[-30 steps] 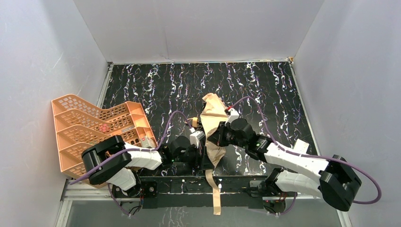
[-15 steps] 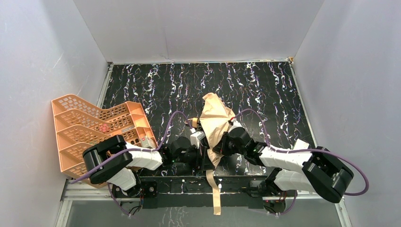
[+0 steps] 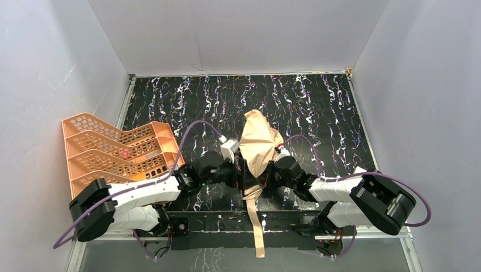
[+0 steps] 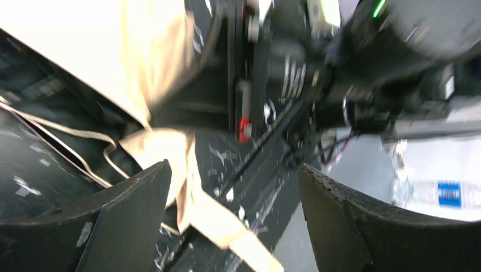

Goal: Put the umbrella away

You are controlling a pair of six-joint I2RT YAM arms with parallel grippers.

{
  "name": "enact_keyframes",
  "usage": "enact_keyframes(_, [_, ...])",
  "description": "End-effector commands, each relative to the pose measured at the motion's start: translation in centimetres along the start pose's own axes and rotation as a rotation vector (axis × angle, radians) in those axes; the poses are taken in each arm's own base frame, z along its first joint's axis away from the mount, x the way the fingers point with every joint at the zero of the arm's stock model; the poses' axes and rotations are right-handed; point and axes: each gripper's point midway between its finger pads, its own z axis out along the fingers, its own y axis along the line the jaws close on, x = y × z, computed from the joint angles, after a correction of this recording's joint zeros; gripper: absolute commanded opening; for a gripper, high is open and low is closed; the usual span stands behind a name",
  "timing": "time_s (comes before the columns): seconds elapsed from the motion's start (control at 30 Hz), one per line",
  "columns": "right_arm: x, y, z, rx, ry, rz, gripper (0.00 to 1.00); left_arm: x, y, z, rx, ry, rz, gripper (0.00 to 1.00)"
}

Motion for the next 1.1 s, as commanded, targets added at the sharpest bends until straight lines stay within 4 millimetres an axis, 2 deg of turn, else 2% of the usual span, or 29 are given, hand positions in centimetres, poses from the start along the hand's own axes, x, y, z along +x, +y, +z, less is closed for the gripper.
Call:
enact_keyframes(0.0, [1.7, -3.7, -0.1, 0.153, 0.082, -0.074, 0.0, -6.3, 2.0, -2.3, -0.141, -0.1, 0.009, 0.82])
enact_keyframes(0.1, [1.6, -4.1, -0.2, 0.181, 0.085, -0.086, 0.0, -10.9, 3.3, -3.3, -0.136, -0.159, -0.039, 0.83])
enact_keyframes(0.17, [1.7, -4.3, -0.3, 0.194, 0.095, -0.092, 0.0, -13.7, 4.3, -3.2, -0.156, -0.166, -0.042, 0.83])
enact_keyframes(0.3, [2.0, -4.1, -0.2, 0.181, 0.114, -0.092, 0.0, -18.9, 6.0, -1.6, -0.164, -0.142, -0.061, 0.84])
enact_keyframes(0.37, [2.2, -4.1, -0.1, 0.179, 0.122, -0.087, 0.0, -20.6, 6.6, -0.4, -0.118, -0.13, -0.083, 0.85])
enact_keyframes(0.47, [2.2, -4.1, 0.0, 0.178, 0.121, -0.083, 0.0, -22.0, 8.7, 1.7, -0.103, -0.107, -0.139, 0.86])
enact_keyframes(0.67, [2.4, -3.3, 0.0, 0.142, 0.142, -0.079, 0.0, -23.2, 12.4, 4.6, -0.099, -0.076, -0.188, 0.88])
enact_keyframes(0.9, [2.5, -3.0, 0.0, 0.131, 0.15, -0.084, 0.0, -24.7, 13.4, 8.1, 0.004, -0.068, -0.185, 0.93])
enact_keyframes(1.07, [2.4, -2.9, -0.1, 0.129, 0.148, -0.083, 0.0, -25.6, 14.5, 10.2, 0.032, -0.063, -0.164, 0.9])
